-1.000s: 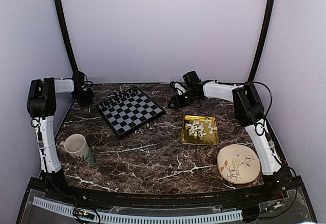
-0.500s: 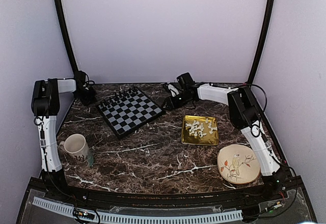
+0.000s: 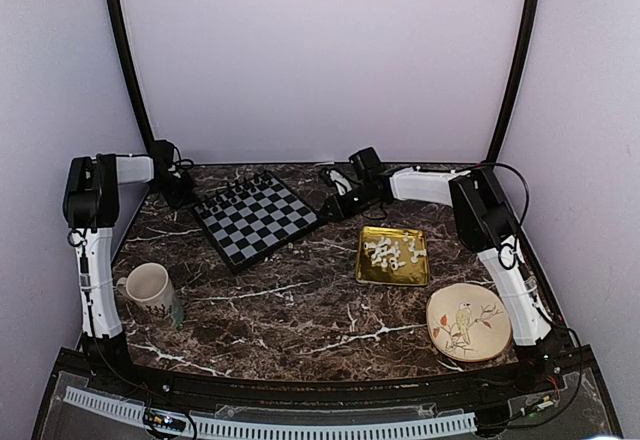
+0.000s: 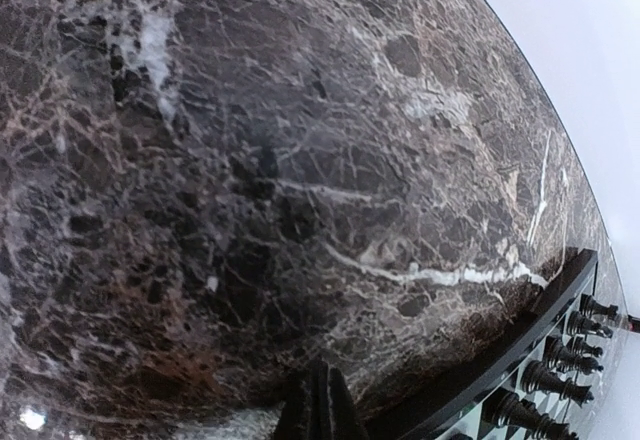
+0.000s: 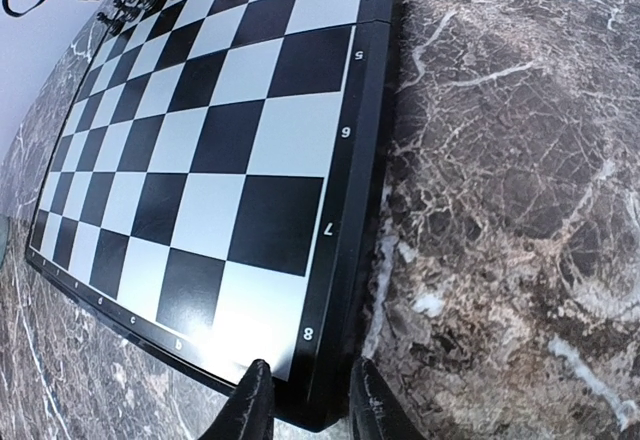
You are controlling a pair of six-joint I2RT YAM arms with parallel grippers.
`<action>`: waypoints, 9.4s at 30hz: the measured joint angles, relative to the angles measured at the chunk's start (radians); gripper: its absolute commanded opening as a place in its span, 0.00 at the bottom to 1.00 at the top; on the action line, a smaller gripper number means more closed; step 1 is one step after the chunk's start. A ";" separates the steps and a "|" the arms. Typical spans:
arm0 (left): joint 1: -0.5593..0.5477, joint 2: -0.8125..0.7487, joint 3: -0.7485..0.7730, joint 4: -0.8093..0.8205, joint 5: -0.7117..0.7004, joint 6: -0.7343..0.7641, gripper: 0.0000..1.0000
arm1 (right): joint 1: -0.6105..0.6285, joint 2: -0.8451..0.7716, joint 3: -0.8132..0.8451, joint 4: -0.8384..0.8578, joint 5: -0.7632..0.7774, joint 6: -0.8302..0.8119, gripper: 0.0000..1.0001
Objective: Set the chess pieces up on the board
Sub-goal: Move the chessboard to the center of the board, then adjust the chessboard at the center of the board, then pick up the rook from the storage box, then place the rook at h1.
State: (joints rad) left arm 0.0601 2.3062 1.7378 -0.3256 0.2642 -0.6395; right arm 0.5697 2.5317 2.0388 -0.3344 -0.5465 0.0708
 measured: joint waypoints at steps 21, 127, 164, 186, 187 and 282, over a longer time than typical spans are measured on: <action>-0.065 -0.130 -0.243 0.108 0.104 0.054 0.00 | 0.039 -0.283 -0.458 0.064 -0.012 -0.077 0.21; -0.499 -0.551 -0.700 -0.211 -0.089 0.191 0.00 | 0.204 -0.590 -0.802 -0.180 0.123 -0.351 0.58; -0.641 -1.024 -0.596 0.028 -0.269 0.463 0.99 | -0.056 -1.013 -0.733 -0.306 0.158 -0.442 0.59; -0.641 -0.874 -0.701 0.444 -0.335 0.543 0.93 | -0.179 -0.879 -0.844 -0.258 0.299 -0.560 0.30; -0.641 -0.896 -0.721 0.443 -0.327 0.552 0.91 | -0.179 -0.862 -0.829 -0.280 0.308 -0.564 0.29; -0.641 -0.928 -0.717 0.382 -0.171 0.599 0.79 | 0.154 -0.694 -0.488 -0.591 0.340 -0.585 0.04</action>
State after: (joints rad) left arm -0.5808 1.3781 1.0206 0.0563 0.0933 -0.0410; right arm 0.7238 1.8378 1.5505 -0.9253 -0.2062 -0.5144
